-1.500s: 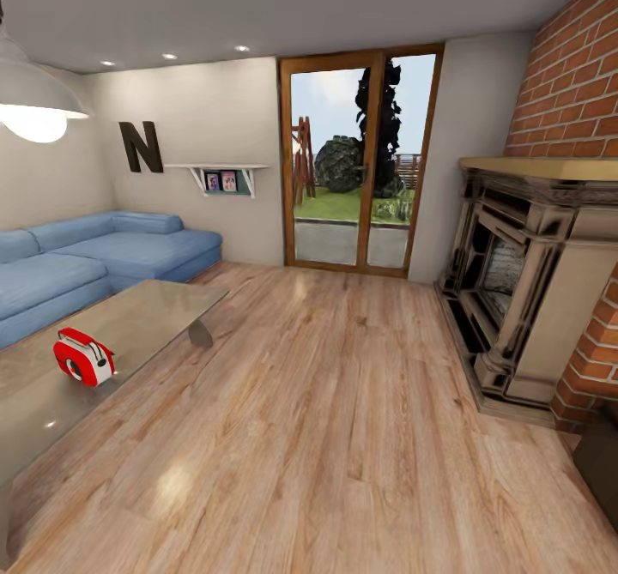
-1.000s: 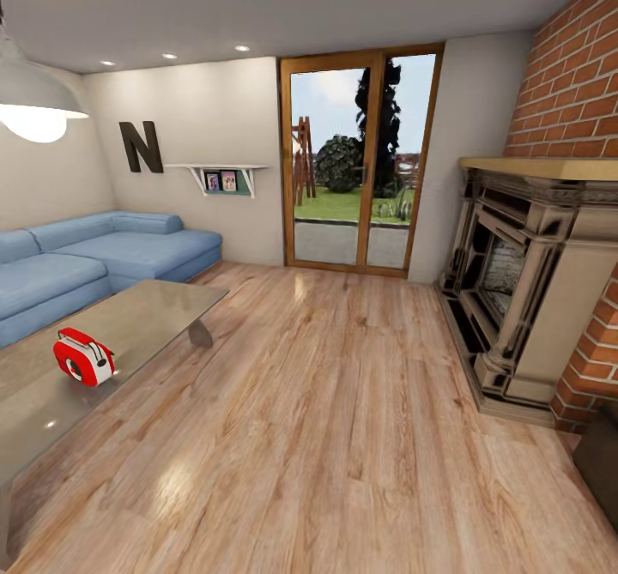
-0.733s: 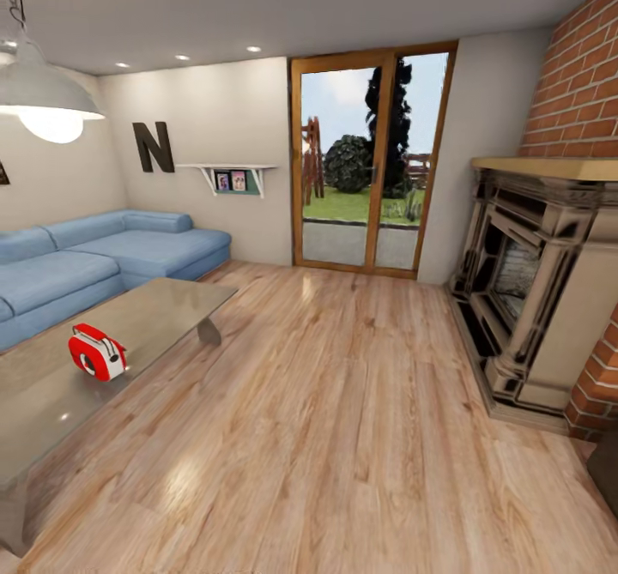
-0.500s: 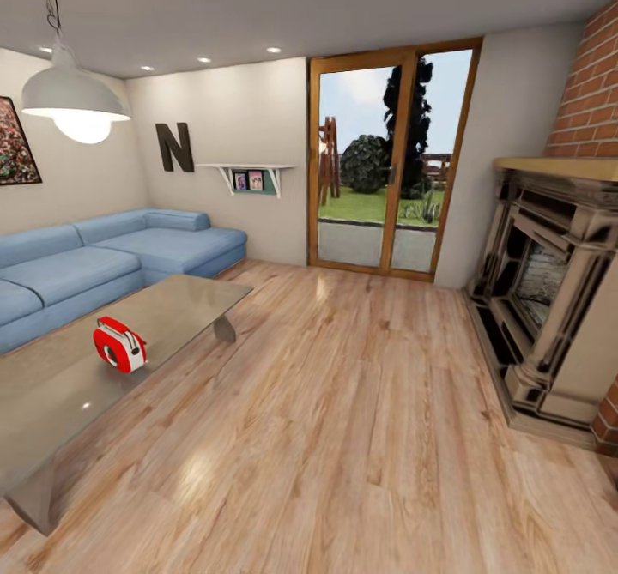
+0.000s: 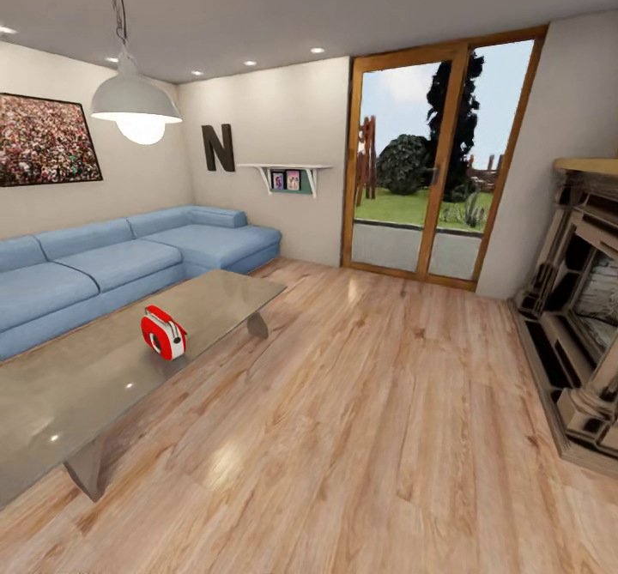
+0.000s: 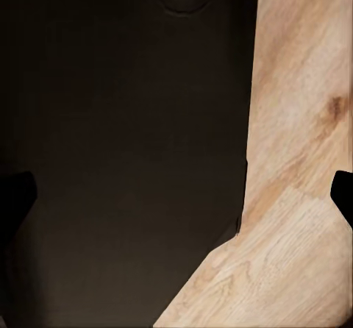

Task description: Turn on the radio receiver that's on the table in the living room.

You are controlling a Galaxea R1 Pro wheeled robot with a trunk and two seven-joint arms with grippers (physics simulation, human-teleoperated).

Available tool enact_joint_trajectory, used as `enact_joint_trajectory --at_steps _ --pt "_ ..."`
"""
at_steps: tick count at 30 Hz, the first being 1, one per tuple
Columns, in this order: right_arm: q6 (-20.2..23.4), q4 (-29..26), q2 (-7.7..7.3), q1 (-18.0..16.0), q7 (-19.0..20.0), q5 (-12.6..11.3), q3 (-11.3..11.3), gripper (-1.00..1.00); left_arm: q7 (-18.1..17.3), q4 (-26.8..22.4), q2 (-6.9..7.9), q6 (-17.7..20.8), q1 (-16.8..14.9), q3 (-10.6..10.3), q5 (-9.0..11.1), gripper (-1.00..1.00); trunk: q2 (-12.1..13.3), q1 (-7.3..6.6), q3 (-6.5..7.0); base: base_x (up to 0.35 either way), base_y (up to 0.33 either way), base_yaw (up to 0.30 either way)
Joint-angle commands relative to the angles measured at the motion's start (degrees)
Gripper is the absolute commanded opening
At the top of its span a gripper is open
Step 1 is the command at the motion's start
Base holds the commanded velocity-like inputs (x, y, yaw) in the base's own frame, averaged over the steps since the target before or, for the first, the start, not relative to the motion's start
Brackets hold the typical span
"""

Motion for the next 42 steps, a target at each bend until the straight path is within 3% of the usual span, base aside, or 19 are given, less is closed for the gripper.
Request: enact_joint_trajectory --at_steps 1,9,42 --pt "-0.12 0.0 -0.01 0.0 0.02 0.0 -0.02 1.0 0.0 0.0 0.0 0.68 0.0 0.0 0.0 1.0 0.0 0.0 0.0 0.273 0.0 0.243" --pt "-0.24 0.0 0.05 0.0 0.0 -0.08 -0.03 1.0 0.0 -0.08 0.0 3.78 0.0 0.01 0.06 1.0 0.0 0.0 0.0 0.308 0.0 0.081" --pt "-0.24 0.0 -0.01 0.0 0.01 -0.09 -0.03 1.0 0.0 -0.18 0.0 4.09 0.0 0.09 0.45 1.0 0.0 0.0 0.0 0.323 0.0 0.001"
